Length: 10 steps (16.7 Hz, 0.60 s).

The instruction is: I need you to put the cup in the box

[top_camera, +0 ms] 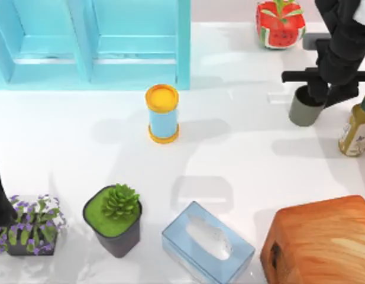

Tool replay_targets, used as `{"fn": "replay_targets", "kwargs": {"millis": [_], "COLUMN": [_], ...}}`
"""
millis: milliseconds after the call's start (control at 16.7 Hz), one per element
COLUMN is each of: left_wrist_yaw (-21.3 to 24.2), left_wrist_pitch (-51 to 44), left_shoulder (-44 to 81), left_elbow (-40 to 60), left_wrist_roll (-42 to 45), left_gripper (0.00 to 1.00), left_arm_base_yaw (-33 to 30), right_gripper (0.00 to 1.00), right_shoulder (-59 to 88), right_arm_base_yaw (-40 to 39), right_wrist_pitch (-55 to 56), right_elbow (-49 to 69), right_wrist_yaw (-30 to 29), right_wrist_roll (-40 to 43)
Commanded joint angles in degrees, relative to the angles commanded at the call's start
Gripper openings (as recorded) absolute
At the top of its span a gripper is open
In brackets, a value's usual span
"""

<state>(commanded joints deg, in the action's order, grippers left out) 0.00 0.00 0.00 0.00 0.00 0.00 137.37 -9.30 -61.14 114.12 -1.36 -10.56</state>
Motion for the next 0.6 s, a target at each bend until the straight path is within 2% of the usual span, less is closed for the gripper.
{"fn": "replay_targets", "kwargs": {"millis": [600], "left_wrist_yaw": [0.0], "left_wrist_pitch": [0.0], "left_shoulder": [0.0], "left_elbow": [0.0], "left_wrist_roll": [0.0], "left_gripper": [1.00], "left_arm_base_yaw": [0.0], "right_gripper": [0.00], "right_shoulder": [-0.8], "right_arm_base_yaw": [0.4], "right_wrist_pitch": [0.5], "right_elbow": [0.4], "right_wrist_yaw": [0.5], "right_wrist_roll": [0.8]}}
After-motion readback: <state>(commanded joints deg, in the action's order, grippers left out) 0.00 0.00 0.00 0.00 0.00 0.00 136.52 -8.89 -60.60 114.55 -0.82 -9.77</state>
